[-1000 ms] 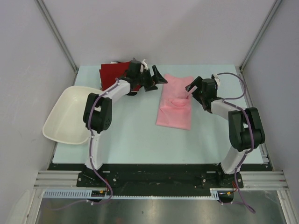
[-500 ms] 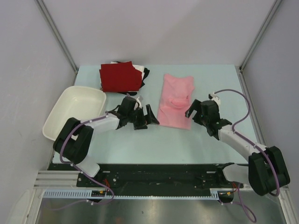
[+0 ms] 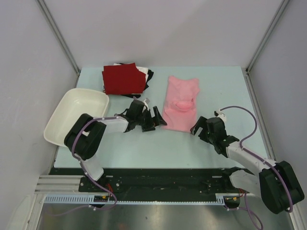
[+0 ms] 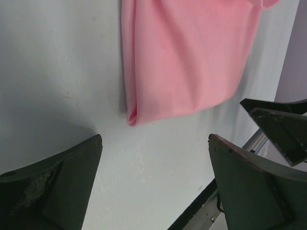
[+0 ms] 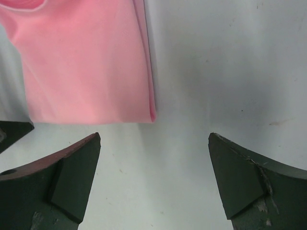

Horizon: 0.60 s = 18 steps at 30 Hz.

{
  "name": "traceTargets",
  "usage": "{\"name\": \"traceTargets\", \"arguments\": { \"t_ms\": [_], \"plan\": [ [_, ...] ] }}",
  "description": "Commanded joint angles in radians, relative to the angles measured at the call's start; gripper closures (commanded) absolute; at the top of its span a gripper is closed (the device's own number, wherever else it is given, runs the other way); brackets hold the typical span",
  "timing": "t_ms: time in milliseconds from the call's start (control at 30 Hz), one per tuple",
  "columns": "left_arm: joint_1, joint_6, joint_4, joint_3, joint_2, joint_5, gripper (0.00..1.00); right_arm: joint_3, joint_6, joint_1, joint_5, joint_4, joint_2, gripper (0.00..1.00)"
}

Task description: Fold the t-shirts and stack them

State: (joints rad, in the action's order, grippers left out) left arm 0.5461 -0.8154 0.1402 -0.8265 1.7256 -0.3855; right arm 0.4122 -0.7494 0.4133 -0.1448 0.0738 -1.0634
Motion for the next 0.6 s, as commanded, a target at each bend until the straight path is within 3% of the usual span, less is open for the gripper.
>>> {"name": "traceTargets", "arguments": {
  "t_ms": [0, 233, 333, 367, 467, 567],
  "plan": [
    [0.003, -0.031, 0.007, -0.039, 0.086, 0.082, 0.00, -0.023, -0.027, 0.001, 0.002, -0.124, -0.052, 0.01],
    [0.009, -0.062, -0.034, -0.053, 0.140, 0.091, 0.14, -0.033, -0.038, -0.001, 0.022, -0.189, -0.121, 0.01],
    [0.015, -0.070, -0.005, -0.043, 0.169, 0.070, 0.29, -0.036, -0.047, -0.001, 0.024, -0.216, -0.151, 0.01],
    [0.017, -0.071, 0.004, -0.040, 0.178, 0.063, 0.42, -0.036, -0.048, -0.001, 0.030, -0.233, -0.159, 0.01],
    [0.020, -0.083, 0.041, -0.036, 0.218, 0.043, 0.57, -0.036, -0.054, 0.001, 0.046, -0.259, -0.202, 0.01],
    [0.028, -0.093, 0.068, -0.036, 0.247, 0.036, 0.61, -0.042, -0.062, 0.004, 0.053, -0.276, -0.224, 0.01]
  ]
}}
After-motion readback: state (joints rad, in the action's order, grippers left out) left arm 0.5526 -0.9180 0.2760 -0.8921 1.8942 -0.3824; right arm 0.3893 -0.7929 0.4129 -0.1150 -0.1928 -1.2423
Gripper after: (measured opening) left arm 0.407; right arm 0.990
